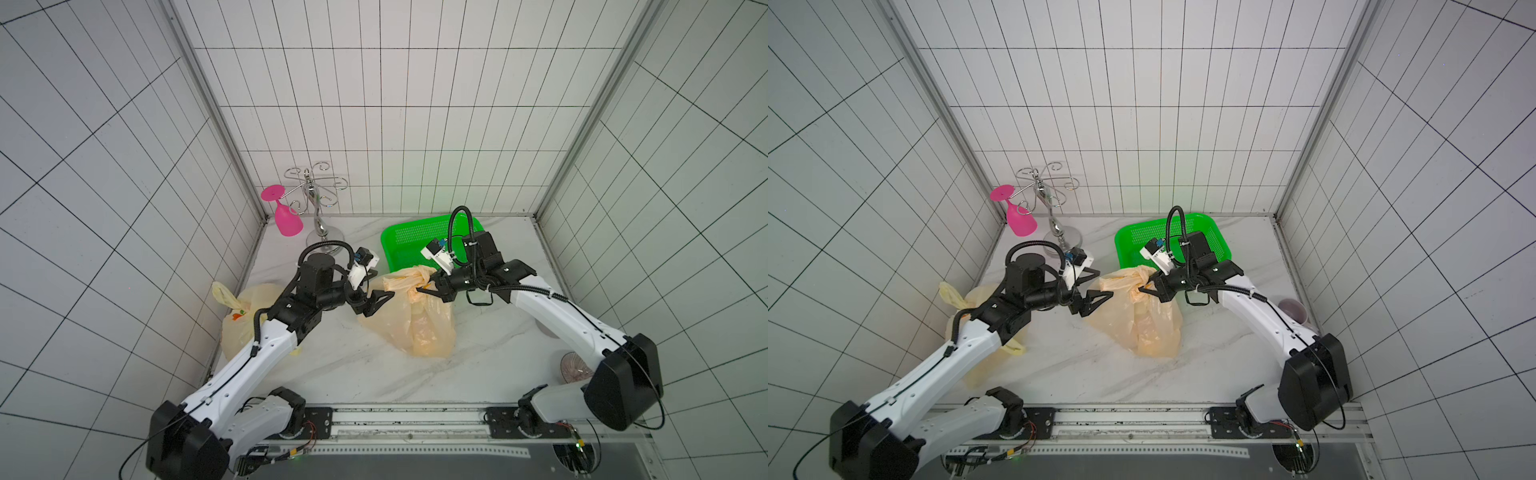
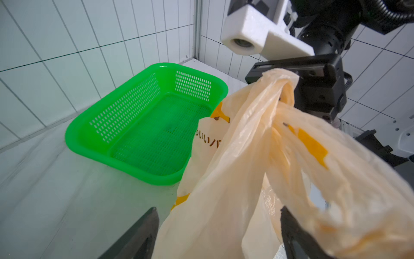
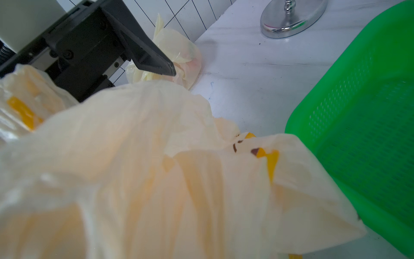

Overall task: Place the peach into a plastic bag & tie a knot
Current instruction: Cross the plastic bag at the center of the board.

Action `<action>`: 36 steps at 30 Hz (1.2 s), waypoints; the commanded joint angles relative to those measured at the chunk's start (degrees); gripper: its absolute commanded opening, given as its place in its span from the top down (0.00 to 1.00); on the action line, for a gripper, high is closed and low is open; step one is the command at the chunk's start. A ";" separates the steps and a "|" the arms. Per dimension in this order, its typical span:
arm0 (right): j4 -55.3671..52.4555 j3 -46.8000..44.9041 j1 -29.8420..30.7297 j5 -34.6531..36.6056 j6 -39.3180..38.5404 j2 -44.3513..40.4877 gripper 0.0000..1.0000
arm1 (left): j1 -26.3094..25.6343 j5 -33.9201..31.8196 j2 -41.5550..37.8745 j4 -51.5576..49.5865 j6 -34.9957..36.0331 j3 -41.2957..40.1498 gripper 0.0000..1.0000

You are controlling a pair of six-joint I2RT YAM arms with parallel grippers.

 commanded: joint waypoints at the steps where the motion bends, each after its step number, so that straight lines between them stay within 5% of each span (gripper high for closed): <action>1: -1.43 2.38 0.97 3.62 -2.15 1.07 1.00 | -0.04 4.74 2.49 7.22 -2.98 -2.01 0.30; 4: -1.49 2.53 1.37 7.95 -2.76 1.52 1.00 | 0.05 4.21 2.32 7.49 -4.67 -2.18 0.69; 8: -0.36 2.25 1.74 18.67 -3.75 1.43 0.88 | 0.06 5.31 -0.88 7.13 -6.80 -3.06 1.00; 12: 3.90 1.26 3.31 27.87 -5.06 1.00 0.76 | -0.34 6.29 -3.20 7.06 -11.29 -5.54 1.00; 21: 17.65 -2.45 5.02 34.30 -6.25 1.08 0.76 | -3.88 5.43 -5.00 6.59 -16.02 -7.76 1.00; 25: 22.07 -3.89 5.45 33.74 -5.35 0.69 0.78 | -5.93 4.60 -4.87 7.75 -17.61 -8.26 1.00; 30: 30.47 -7.38 5.95 32.75 -3.99 -0.30 0.99 | -10.73 3.38 -4.14 11.12 -19.84 -8.02 1.00; 36: 48.57 -16.53 5.46 31.57 -2.98 -1.82 1.00 | -12.52 5.70 -5.63 10.16 -20.68 -7.19 1.00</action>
